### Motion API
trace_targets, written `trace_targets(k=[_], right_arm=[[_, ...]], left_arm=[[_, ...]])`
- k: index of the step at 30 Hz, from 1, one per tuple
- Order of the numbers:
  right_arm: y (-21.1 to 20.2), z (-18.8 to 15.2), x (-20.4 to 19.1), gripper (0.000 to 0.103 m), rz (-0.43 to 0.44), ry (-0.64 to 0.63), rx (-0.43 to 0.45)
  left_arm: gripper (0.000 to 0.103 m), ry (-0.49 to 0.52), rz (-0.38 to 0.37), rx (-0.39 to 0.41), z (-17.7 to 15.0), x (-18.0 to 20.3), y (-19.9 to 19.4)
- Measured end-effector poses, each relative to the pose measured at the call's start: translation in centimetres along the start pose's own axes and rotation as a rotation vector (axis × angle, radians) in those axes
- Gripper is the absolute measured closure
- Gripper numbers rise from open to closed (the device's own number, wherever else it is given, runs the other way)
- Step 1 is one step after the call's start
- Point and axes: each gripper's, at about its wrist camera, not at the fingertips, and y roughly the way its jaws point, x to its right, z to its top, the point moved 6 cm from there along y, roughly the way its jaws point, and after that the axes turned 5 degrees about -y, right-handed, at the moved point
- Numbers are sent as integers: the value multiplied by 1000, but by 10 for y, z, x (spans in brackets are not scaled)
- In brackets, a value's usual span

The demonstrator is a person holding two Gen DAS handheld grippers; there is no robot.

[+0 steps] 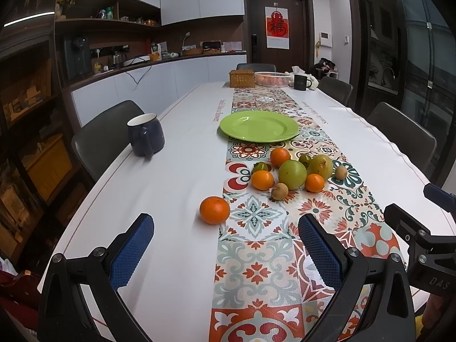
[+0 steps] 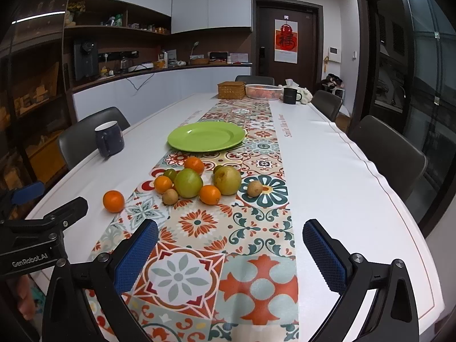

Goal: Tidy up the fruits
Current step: 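Grasp a tangerine with the left gripper while the right gripper grasps a brown kiwi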

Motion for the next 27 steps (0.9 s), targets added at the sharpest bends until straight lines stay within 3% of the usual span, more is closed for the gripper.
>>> trace_targets(k=[16,27], right_arm=[[36,8,-31,1,85,-123,-15],[82,18,-72,18,188,-228,-56]], left_arm=[[1,5,36,-14,-1,-18,24],[23,6,19,-100,-3,-31,66]])
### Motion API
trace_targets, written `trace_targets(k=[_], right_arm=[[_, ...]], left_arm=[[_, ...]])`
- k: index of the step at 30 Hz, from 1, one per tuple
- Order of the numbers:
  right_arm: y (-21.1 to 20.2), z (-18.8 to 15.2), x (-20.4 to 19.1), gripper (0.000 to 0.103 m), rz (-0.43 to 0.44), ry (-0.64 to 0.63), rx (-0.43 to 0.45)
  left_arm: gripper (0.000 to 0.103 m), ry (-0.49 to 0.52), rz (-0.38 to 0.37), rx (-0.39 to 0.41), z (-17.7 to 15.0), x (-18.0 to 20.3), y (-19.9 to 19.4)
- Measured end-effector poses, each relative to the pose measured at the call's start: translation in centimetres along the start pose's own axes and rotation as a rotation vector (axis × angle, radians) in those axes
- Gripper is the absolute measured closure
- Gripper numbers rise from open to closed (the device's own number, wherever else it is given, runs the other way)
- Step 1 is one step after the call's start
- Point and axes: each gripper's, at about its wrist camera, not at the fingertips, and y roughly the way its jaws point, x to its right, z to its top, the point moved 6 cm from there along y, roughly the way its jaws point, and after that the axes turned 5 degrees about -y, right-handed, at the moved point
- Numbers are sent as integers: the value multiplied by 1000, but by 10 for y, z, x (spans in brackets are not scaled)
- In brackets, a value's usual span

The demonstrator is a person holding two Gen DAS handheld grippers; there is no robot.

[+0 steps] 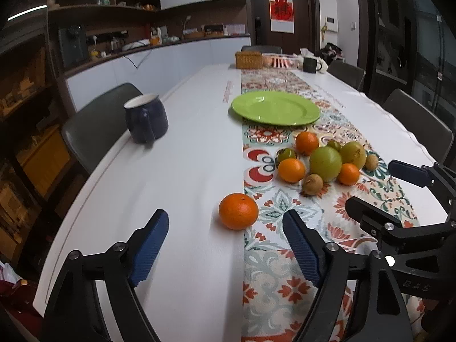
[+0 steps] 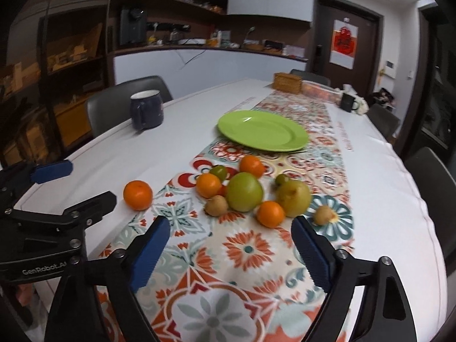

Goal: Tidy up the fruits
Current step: 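Grasp a tangerine with the left gripper while the right gripper grasps a brown kiwi, then carry the tangerine onto the green plate with the left gripper while the right places the kiwi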

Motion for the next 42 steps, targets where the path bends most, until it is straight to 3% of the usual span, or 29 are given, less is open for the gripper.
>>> trace_targets(k=[13,18,31,36,42], right_arm=[[62,-5,-9,49,90,-8,-137],[74,-7,-12,53,119,-4,-167],[94,0,-16,65,148,4,-186],[98,-1,-14,75,157,21,-199],[91,2,-11,75,170,36,-185]], left_arm=[[36,105,-72,-67,-2,7,40],[39,127,-93,-91,-3,10,49],[60,74,-130,-151,-1,7,66],[60,40,-134,-161,-1,5,67],[61,-5,-153,-169,3,5,62]])
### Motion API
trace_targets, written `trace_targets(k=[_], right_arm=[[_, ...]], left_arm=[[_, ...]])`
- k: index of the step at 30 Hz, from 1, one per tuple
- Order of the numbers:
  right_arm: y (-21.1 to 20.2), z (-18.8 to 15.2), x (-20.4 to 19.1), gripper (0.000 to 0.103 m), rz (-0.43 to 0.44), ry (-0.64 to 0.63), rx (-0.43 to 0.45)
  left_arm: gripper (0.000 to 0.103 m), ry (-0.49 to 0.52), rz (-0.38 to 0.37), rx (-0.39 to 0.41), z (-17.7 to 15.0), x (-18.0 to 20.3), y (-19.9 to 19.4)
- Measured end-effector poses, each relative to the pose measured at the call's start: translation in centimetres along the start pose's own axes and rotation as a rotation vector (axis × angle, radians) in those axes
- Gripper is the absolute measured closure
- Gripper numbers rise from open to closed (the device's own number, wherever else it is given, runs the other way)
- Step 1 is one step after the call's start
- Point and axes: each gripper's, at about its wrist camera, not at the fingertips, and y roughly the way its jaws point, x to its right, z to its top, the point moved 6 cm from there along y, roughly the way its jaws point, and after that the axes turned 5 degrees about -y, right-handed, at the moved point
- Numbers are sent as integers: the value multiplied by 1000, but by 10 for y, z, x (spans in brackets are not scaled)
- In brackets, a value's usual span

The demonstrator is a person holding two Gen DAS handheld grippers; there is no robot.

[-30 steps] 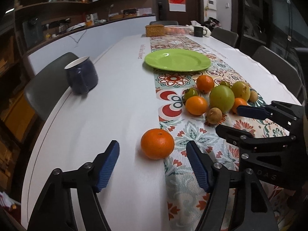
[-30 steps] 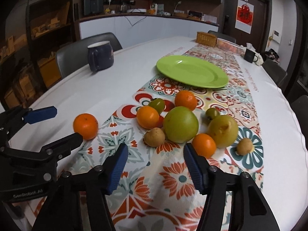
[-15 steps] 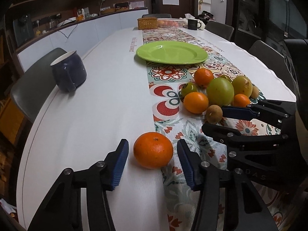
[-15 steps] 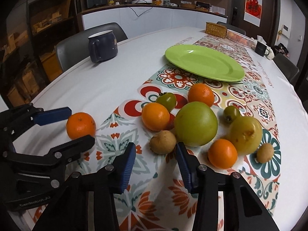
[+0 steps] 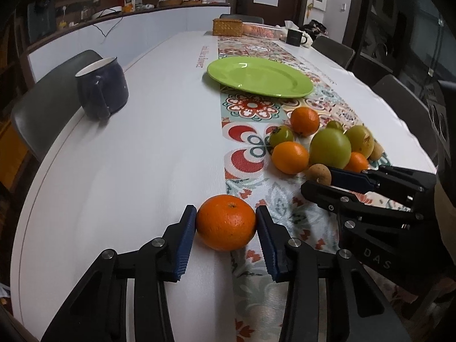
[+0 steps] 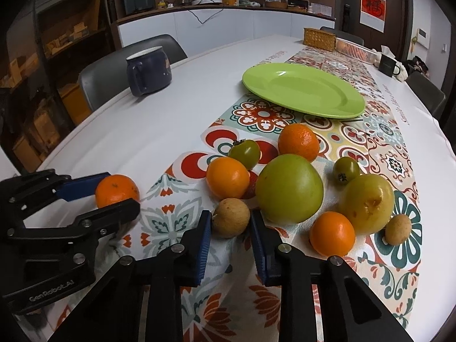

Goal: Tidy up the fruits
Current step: 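Carry the tangerine onto the green plate with the left gripper while the right places the kiwi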

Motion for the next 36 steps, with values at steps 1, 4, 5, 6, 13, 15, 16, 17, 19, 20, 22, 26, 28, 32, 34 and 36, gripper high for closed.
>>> trace_targets(k=[1,4,5,6,13,15,16,17,19,20,22,26,28,32,34,36], right_arm=[[-3,1,0,75,4,2,5],[-13,3,0,75,15,14,23],[-18,5,1,75,19,20,31],[-22,6,2,75,20,26,40],[-51,28,18,75,-5,37,117],[-56,37,28,75,-12,44,131],[-58,41,33,75,-15,48,135],[-60,47,39,75,-15,53,139],[-62,57,49,75,-16,61,145],[-63,64,56,75,-16,66,150],[-63,75,66,75,-20,66,159],[-61,99,85,75,-34,60,169],[-56,111,93,75,-32,50,162],[-38,130,107,75,-29,40,134],[-27,137,113,75,-29,35,117],[-13,142,122,75,-31,42,92]], left_arm=[[61,1,-1,6,1,1,-3],[61,8,-1,25,8,7,-10],[61,9,-3,28,10,9,-12],[61,9,-7,31,12,10,-14],[61,25,-52,82,46,27,-25],[61,38,-64,107,61,34,-28],[61,44,-66,114,67,37,-28],[61,53,-69,123,75,40,-29],[61,67,-83,144,90,46,-30],[61,72,-86,149,96,48,-30],[61,82,-92,156,111,54,-26],[61,97,-101,160,140,61,-14],[61,98,-102,154,153,63,-7],[61,112,-105,140,178,66,11],[61,119,-98,125,190,67,24],[61,122,-103,109,198,68,36]])
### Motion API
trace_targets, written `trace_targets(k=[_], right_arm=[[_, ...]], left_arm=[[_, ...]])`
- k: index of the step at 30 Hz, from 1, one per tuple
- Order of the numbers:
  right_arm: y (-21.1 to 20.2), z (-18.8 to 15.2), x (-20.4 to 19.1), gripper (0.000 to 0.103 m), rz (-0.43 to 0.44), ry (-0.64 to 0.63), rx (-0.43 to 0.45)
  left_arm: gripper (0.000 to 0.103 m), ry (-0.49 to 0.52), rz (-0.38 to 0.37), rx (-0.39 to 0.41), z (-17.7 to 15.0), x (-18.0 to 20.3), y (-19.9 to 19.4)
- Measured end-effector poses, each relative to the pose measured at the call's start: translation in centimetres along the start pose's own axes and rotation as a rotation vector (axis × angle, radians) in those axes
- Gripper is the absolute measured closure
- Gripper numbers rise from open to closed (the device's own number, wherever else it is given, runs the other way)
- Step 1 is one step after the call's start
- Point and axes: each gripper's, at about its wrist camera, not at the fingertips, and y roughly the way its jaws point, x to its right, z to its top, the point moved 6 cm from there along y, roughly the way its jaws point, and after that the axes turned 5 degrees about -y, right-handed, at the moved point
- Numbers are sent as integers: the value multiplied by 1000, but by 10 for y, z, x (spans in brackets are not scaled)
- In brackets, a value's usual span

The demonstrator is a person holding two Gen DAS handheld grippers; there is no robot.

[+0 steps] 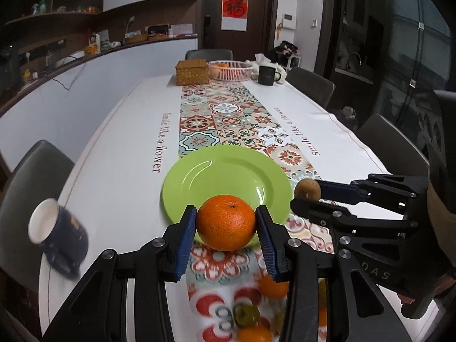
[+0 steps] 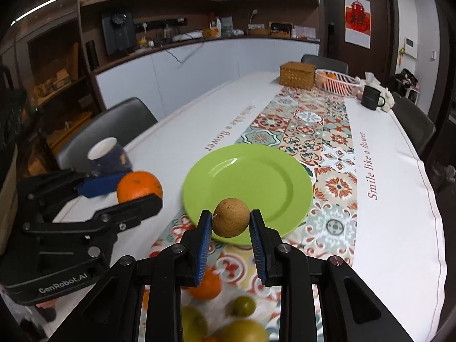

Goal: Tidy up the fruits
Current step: 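Carry the tangerine onto the green plate with the left gripper while the right places the kiwi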

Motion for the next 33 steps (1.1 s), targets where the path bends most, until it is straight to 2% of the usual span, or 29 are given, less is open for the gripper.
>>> trace_targets(k=[5,10,16,18,19,21,24,26,29,33], right_arm=[[40,1,20,75,9,42,-78],[74,-6,30,75,47,85,-152],[92,-14,32,75,48,89,-190],[93,-15,32,72,32,79,-191],[92,-15,33,64,17,76,-191],[85,-15,36,57,-14,71,-173],[68,-17,37,57,-37,63,-142],[54,-17,35,57,-47,56,-111],[30,-17,32,50,-69,50,-67],[-5,-17,23,49,-82,38,2]], left_arm=[[61,-17,3,-82,5,-9,44],[61,-46,3,-174,-5,-16,80],[61,-49,17,-223,-15,-19,94],[56,-54,17,-230,-16,-21,94],[51,-57,22,-224,-17,-23,90],[48,-56,27,-202,-15,-23,82],[45,-28,58,-157,-15,-21,59],[39,-10,74,-120,-15,-18,44],[35,9,86,-71,-16,-11,18],[28,10,101,-6,-16,-3,-14]])
